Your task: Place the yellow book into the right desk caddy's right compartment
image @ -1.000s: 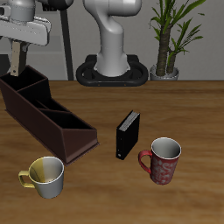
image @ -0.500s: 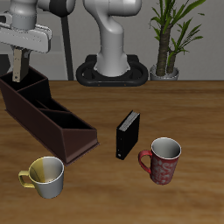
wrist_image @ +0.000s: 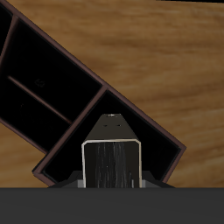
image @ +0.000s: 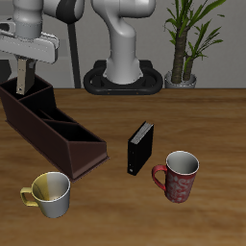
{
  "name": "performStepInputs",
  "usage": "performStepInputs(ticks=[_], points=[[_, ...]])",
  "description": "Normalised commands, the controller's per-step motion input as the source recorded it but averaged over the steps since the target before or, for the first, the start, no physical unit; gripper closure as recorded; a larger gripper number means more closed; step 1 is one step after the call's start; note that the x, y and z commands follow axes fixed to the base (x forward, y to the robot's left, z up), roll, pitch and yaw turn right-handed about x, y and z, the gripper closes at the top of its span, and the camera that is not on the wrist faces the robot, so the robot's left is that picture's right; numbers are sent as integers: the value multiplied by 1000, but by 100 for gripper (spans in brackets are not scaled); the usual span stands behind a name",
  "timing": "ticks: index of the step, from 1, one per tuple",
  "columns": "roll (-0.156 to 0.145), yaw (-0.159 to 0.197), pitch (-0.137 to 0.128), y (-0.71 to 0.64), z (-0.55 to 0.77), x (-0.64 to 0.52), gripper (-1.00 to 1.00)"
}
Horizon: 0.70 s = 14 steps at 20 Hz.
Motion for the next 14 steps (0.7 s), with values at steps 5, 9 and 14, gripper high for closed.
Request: performStepInputs(ticks=[5,9,14], points=[[-22,-10,28,-96,-222,54,100],[-3,-31,39,-73,-233,46,100],[-4,-2,18,-27,-154,35,100]])
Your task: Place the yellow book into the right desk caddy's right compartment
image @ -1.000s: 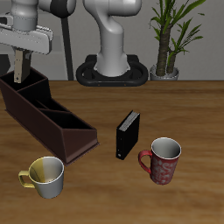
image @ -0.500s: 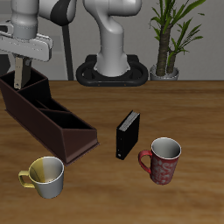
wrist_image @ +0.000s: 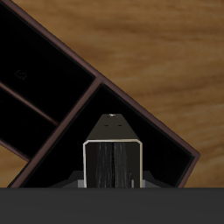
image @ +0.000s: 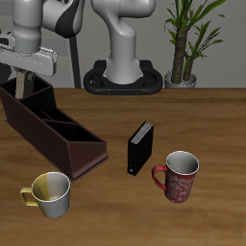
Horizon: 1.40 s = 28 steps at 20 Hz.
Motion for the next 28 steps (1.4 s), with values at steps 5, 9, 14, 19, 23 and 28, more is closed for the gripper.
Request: performStepInputs(ticks=[5,9,14,19,23,28], points=[[-17,6,46,-59,-317,103,100],[-6,-8,50,-42,-325,95,100],[-1,11,58,46,-370,87,100],[-62,14,37,-55,-227,66,100],[-34,-24,23,-76,13,-43,-100],[-11,-15,-1,-29,122,-38,-100]])
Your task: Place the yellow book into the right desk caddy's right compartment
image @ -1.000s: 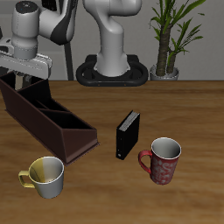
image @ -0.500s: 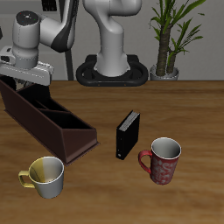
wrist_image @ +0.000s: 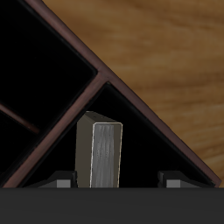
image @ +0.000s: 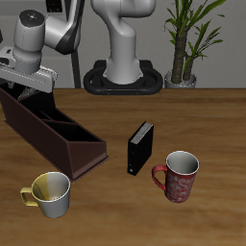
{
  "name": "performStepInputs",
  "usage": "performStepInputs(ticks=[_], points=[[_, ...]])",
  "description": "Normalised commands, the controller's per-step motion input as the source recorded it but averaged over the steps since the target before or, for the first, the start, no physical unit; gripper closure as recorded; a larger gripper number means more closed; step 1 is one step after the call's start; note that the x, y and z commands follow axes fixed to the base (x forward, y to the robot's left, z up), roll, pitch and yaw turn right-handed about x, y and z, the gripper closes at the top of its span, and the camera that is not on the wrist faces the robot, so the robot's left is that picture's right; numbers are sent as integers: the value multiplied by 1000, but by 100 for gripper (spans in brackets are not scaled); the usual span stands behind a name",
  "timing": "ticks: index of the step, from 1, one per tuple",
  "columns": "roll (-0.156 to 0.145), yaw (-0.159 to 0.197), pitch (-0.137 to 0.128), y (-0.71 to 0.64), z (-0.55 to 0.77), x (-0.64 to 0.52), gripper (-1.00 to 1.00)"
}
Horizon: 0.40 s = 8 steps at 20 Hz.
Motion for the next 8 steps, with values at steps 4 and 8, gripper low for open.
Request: performStepInputs(ticks=[4,8], points=[[13,9,-4,66,80,-15,-100],[32,22,-8,158,157,33,-100]])
